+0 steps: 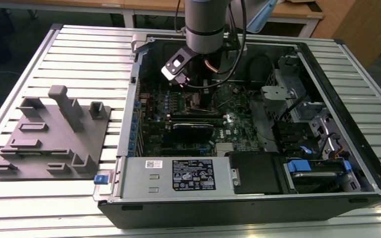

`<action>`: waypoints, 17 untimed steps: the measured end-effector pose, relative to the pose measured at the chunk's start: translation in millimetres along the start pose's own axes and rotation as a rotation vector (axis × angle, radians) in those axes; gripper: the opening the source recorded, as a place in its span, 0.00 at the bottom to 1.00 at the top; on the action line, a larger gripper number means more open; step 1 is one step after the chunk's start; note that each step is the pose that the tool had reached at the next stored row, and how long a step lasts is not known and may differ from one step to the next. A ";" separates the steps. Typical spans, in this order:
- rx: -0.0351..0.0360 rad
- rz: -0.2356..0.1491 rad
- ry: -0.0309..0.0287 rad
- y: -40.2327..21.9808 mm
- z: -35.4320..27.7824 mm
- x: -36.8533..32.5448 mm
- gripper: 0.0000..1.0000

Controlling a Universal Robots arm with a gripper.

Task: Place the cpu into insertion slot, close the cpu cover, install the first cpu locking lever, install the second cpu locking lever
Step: 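Place the cpu into insertion slot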

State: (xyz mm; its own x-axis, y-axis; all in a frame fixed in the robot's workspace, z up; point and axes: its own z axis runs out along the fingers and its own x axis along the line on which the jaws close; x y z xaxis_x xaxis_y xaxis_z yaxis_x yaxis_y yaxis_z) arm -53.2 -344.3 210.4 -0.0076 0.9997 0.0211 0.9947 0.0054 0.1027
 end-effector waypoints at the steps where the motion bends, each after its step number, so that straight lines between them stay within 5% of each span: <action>1: 0.0000 0.000 0.0002 -0.1 0.7 0.2 0.54; 17: 0.0015 0.010 0.0001 -2.7 8.4 2.9 0.54</action>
State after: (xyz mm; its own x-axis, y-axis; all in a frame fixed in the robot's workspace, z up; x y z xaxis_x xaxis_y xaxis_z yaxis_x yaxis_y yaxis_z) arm -55.0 -341.2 201.9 0.0026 0.9997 0.0223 0.9949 -0.0048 0.1010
